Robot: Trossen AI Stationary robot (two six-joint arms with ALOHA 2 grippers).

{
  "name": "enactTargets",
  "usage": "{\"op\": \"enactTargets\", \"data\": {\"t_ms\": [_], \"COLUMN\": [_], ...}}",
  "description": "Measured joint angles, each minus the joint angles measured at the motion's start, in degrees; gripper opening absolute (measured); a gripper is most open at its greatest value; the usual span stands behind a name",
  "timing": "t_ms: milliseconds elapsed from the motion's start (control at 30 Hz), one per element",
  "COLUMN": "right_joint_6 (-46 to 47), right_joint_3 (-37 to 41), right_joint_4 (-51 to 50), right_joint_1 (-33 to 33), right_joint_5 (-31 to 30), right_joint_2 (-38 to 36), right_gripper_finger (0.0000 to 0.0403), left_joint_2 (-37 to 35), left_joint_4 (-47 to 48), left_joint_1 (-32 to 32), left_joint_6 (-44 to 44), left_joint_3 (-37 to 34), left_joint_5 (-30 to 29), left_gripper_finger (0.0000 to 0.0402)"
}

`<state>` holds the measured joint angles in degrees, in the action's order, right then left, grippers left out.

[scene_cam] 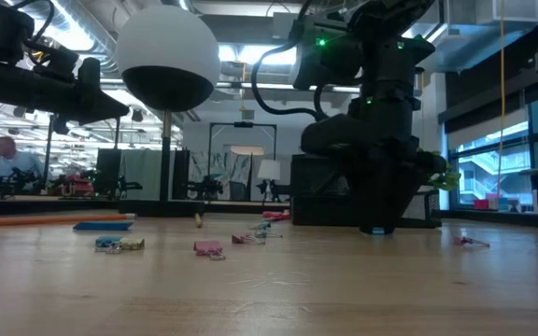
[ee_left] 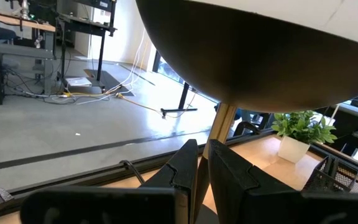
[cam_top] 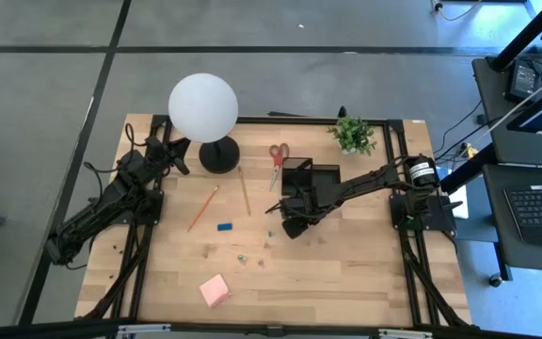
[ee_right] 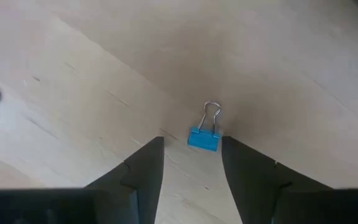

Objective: Pick and place office supplies into organizer
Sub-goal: Put the blue clip binder into the black desk organizer

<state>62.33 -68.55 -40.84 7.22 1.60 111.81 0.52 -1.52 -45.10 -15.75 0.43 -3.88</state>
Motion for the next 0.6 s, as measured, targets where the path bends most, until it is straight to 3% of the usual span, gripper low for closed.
{"op": "enactTargets", "data": {"t_ms": [433,600], "right_joint_6": [1.8,1.8], "right_joint_3": [0.0,0.0], "right_joint_4": [-0.5,-0.9], "right_joint_1": [-0.1,-0.1], "right_joint_5": [-0.3,-0.4], "right_joint_2": [0.0,0.0], "right_gripper_finger": [0.0164,0.0141], "left_joint_2": [0.0,0.0], "left_joint_4": [0.0,0.0], "left_joint_1": [0.0,0.0], "left_joint_6": [0.0,0.0], "left_joint_3": [0.0,0.0], "left_joint_5": [0.0,0.0], "left_gripper_finger": [0.0033,0.0033]}}
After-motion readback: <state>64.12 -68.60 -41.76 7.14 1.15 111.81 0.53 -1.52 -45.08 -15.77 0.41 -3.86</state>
